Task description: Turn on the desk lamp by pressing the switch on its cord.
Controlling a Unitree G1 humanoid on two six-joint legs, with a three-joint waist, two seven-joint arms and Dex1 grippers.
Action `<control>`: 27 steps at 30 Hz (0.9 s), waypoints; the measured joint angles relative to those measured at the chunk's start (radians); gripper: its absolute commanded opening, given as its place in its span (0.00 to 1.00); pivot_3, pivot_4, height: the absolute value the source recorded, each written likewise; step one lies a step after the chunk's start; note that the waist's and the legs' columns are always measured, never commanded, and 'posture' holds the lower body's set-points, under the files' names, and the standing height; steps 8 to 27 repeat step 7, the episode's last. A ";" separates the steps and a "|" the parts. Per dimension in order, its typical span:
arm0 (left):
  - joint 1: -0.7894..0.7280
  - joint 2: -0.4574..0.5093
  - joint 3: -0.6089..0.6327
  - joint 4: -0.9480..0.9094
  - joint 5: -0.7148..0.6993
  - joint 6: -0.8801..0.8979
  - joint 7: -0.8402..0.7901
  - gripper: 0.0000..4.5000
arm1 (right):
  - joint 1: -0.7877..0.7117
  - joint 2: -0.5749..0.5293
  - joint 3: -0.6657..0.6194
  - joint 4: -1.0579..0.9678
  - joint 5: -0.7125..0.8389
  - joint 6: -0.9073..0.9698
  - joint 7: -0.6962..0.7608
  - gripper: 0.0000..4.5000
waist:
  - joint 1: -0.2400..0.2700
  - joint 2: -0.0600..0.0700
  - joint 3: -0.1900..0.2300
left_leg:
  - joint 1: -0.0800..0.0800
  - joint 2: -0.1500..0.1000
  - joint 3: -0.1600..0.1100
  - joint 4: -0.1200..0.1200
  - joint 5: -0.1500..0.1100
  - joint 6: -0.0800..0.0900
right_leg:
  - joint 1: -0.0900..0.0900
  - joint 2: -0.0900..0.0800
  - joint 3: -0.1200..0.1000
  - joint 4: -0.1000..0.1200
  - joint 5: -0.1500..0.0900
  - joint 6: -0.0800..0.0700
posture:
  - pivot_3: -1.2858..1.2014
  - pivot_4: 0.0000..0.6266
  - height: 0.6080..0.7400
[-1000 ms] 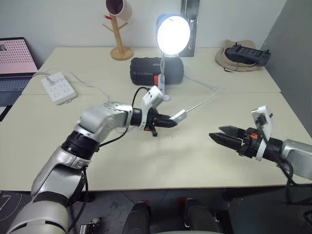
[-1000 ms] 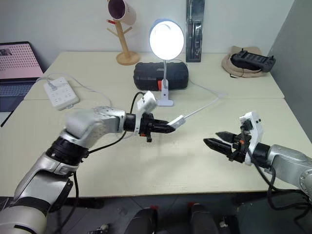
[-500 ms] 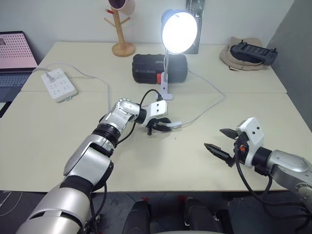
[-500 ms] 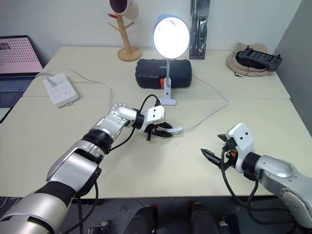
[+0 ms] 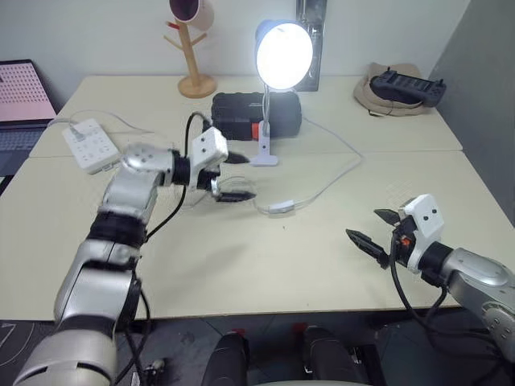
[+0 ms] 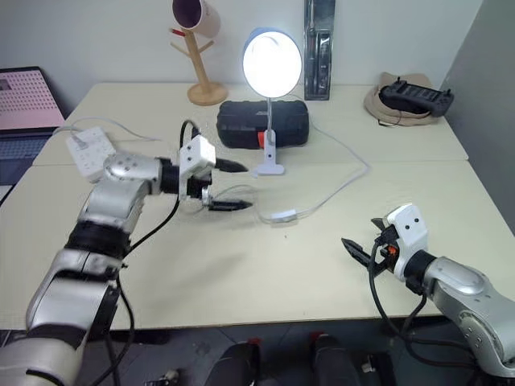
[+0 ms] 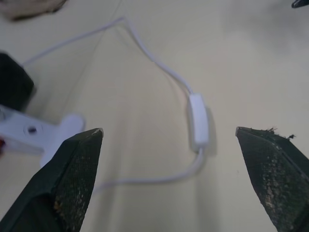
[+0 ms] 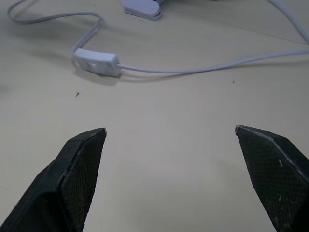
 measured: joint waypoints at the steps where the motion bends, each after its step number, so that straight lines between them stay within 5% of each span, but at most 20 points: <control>1: 0.070 0.007 0.022 -0.076 -0.012 0.051 0.037 0.99 | -0.009 0.005 0.003 0.002 -0.012 -0.002 0.001 1.00 | 0.002 0.000 0.000 | 0.000 0.000 0.000 0.000 0.000 0.000 | 0.000 0.000 0.000 0.000 0.000 0.000 | 0.52 0.24 1.00; 7: 0.324 0.073 0.125 -0.357 -0.023 0.225 0.201 0.99 | -0.050 0.019 0.027 0.035 -0.068 -0.005 0.020 1.00 | 0.018 0.000 0.000 | 0.003 -0.001 -0.003 0.001 0.000 0.000 | 0.004 -0.001 -0.003 0.000 -0.001 0.002 | 0.52 0.24 1.00; 27: 0.324 0.073 0.125 -0.357 -0.023 0.225 0.201 0.99 | -0.050 0.019 0.027 0.035 -0.068 -0.005 0.020 1.00 | 0.018 0.000 0.000 | 0.003 -0.001 -0.003 0.001 0.000 0.000 | 0.004 -0.001 -0.003 0.000 -0.001 0.002 | 0.52 0.24 1.00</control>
